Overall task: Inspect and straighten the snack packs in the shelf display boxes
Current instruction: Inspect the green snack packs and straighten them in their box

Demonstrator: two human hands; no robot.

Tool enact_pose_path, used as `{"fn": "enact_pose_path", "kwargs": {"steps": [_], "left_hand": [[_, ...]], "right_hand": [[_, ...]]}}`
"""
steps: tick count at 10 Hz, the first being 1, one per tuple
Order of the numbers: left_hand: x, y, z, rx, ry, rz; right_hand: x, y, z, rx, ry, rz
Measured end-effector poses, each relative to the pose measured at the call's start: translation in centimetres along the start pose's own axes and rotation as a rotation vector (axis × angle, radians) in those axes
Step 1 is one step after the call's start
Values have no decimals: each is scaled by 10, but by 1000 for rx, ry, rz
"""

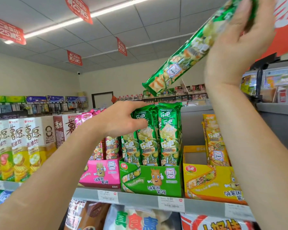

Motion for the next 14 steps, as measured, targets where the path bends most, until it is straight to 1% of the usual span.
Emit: {"fn": "enact_pose_path", "kwargs": {"steps": [1,2,3,4,5,6,7,8,9,10,11,12,13,14], "left_hand": [[0,2,-2,38,-14,-20],[-4,5,-5,-31,6,-8],[-16,10,-6,-140,89,17],[-48,21,-4,-306,432,63],[-91,29,15,-536,490,69],[-129,35,48,-504,276,51],[-153,35,80,-540,189,49],[-174,33,101,-857,100,-17],[-192,28,117,-1054,148,-126],[-205,25,128,-1110,234,-199],[-218,26,134,-1152,219,-184],[-231,22,138,-1118,110,-173],[-244,11,142,-1131,-43,-212],[-253,0,142,-1084,-100,-233]], "right_hand": [[-11,-4,1,127,100,110],[-33,-28,0,278,187,307],[-128,-116,11,458,141,422],[-148,-145,8,491,85,513],[-165,-151,4,556,70,587],[-190,-168,-3,554,64,603],[-201,-185,-12,545,48,618],[-213,-206,-23,626,18,706],[-232,-230,-39,765,-24,831],[-258,-256,-58,806,-160,916],[-278,-274,-70,755,-208,1007],[-282,-280,-75,705,-150,1049],[-283,-281,-79,684,-78,1076],[-287,-290,-79,745,-72,1081]]}}
Point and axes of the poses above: each hand's wrist, its own x-axis towards the middle knuckle, its own z-axis out of the palm, y = z × x, the point moved 2 cm from there along x, towards the middle knuckle, and after that the axes turned 11 degrees about -z, right-handed, at the moved point
